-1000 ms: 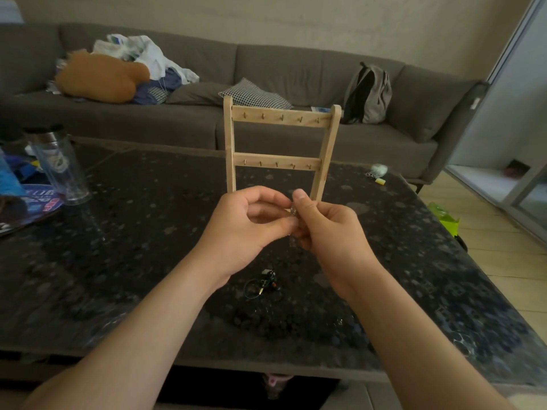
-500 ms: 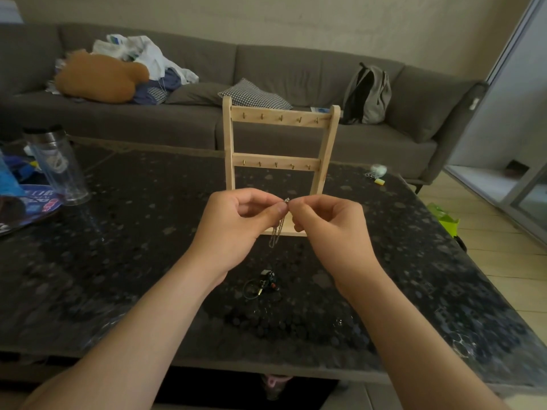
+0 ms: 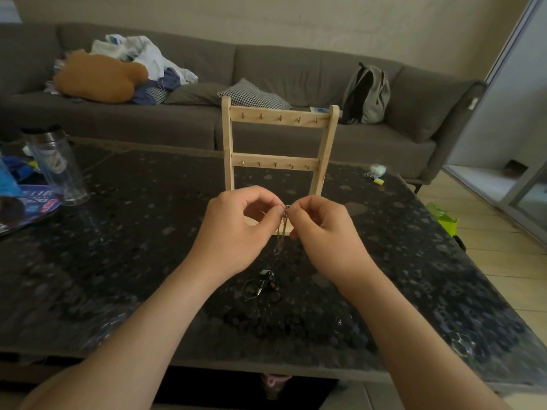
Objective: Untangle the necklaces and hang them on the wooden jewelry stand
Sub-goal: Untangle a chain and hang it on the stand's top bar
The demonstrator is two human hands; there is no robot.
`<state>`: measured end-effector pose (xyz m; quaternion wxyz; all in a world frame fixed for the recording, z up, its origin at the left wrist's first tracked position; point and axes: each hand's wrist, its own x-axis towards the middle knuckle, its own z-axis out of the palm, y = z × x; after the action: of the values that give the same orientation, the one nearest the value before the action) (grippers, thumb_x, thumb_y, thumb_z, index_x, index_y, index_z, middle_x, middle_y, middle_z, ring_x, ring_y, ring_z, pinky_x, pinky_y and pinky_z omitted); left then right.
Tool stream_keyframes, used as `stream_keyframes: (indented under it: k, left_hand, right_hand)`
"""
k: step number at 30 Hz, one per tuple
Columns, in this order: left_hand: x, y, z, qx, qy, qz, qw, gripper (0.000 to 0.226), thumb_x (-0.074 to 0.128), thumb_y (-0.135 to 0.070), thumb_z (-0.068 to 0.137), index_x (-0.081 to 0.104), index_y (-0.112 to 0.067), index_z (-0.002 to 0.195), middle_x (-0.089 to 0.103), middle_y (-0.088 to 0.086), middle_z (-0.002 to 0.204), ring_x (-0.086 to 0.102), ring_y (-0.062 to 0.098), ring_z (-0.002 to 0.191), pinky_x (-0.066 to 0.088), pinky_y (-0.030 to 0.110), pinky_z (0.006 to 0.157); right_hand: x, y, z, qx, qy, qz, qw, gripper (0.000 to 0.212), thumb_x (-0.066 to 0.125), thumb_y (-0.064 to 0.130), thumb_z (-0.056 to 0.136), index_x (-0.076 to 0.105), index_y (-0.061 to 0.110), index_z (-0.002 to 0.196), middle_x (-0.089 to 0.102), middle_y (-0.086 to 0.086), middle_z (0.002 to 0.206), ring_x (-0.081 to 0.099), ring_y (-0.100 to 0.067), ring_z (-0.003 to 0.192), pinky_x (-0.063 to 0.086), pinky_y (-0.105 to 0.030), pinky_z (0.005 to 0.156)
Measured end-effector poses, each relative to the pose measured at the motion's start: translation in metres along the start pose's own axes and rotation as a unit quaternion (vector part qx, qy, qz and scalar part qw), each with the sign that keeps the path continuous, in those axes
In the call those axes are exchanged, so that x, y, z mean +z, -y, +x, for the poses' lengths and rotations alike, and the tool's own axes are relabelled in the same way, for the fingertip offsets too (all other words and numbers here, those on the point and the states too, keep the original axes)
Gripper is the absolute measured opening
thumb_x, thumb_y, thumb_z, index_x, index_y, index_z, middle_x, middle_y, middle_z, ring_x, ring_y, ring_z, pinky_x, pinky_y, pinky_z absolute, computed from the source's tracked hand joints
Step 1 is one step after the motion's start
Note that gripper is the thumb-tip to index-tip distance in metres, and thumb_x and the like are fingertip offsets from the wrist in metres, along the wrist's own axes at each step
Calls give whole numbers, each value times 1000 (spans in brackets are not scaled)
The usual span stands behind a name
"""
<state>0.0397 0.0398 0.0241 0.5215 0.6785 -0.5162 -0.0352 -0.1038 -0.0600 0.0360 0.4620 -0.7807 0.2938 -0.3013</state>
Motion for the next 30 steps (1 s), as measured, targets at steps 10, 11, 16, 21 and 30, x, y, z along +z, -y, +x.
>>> stream_keyframes:
  k: [10,11,16,21,30]
  left_hand:
    - [2,-2,1,-50,24,30,998,8,60,-27,108,68,-26,108,68,-15,99,64,-3,97,49,9,76]
    - [3,-4,1,-82,31,-5,996,10,59,-28,109,69,-27,106,69,-13,98,65,-1,95,50,11,76]
    - [3,-10,3,-275,41,-269,922,24,55,-32,108,73,-18,97,74,15,107,69,29,112,53,51,103]
    - [4,-13,4,-302,64,-299,903,24,53,-33,110,70,-16,109,76,6,104,73,25,109,52,55,107]
    - [-3,-18,-2,-234,88,-193,949,26,58,-38,109,82,-29,105,81,-10,104,73,11,110,55,43,103]
  right_hand:
    - [-3,8,-1,45,90,-4,995,28,47,28,109,67,17,92,71,-2,78,56,-15,70,48,-35,69]
    - [-4,8,-1,48,90,4,995,27,49,27,107,66,16,88,69,-2,76,55,-15,69,46,-35,68]
    - [-5,8,0,24,79,11,997,23,59,24,102,65,13,82,58,0,68,47,-6,54,40,-18,51]
    - [-4,3,0,-16,16,30,999,14,70,16,98,79,17,89,74,6,72,65,0,62,49,-14,58]
    - [-9,-2,1,-73,-9,16,997,9,76,24,100,83,20,96,80,6,82,76,-9,79,61,-24,75]
